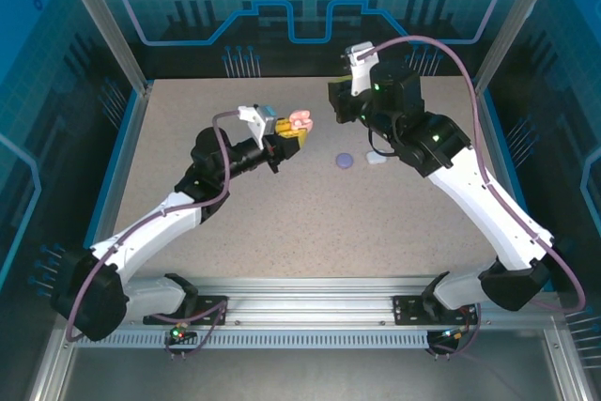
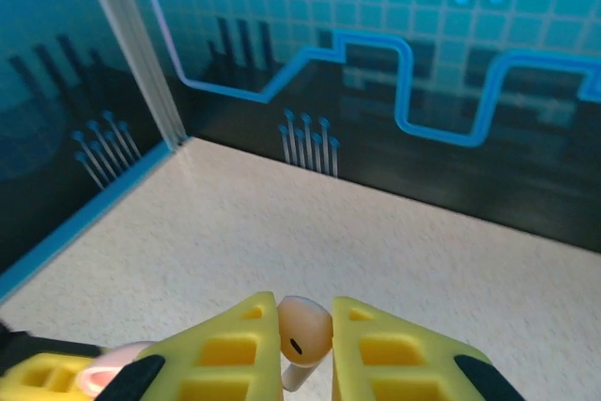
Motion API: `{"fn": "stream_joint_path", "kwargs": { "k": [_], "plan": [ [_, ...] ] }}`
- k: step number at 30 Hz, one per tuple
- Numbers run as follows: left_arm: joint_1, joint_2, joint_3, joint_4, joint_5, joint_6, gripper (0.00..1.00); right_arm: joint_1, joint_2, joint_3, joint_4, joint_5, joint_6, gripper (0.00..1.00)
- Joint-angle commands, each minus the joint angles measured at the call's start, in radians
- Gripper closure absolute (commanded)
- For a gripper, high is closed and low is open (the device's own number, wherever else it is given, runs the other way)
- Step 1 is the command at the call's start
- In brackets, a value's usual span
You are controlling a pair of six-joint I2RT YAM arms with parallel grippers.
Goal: Insert wireless bluetooth earbuds into charging case
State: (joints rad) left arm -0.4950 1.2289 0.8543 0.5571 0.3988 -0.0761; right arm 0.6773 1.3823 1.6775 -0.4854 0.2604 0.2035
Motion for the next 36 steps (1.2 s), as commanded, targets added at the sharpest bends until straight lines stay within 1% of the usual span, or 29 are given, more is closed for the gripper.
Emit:
{"fn": "stream_joint_path", "kwargs": {
  "k": [1,5,8,14,19,26,36],
  "plan": [
    [-0.011,0.028,0.071,0.008,0.048,0.027,1.0,-0.013,-0.058,-0.076,0.191,-0.116,-0.107,0.86],
    [-0.011,0.056,0.11,0.009,0.056,0.026,1.0,-0.02,-0.105,-0.155,0.274,-0.174,-0.165,0.86],
    [-0.011,0.071,0.129,0.01,0.059,0.027,1.0,-0.035,-0.135,-0.2,0.313,-0.226,-0.18,0.86],
    [-0.011,0.086,0.147,0.029,0.063,0.019,1.0,-0.05,-0.16,-0.251,0.346,-0.298,-0.157,0.86],
    [-0.01,0.083,0.158,0.03,0.066,0.018,1.0,-0.057,-0.164,-0.3,0.389,-0.345,-0.107,0.86],
    [-0.011,0.076,0.166,0.027,0.083,0.016,1.0,-0.061,-0.163,-0.332,0.414,-0.359,-0.084,0.87],
    [-0.014,0.073,0.175,0.033,0.104,0.013,1.0,-0.074,-0.153,-0.332,0.416,-0.374,-0.073,0.87]
  ]
}}
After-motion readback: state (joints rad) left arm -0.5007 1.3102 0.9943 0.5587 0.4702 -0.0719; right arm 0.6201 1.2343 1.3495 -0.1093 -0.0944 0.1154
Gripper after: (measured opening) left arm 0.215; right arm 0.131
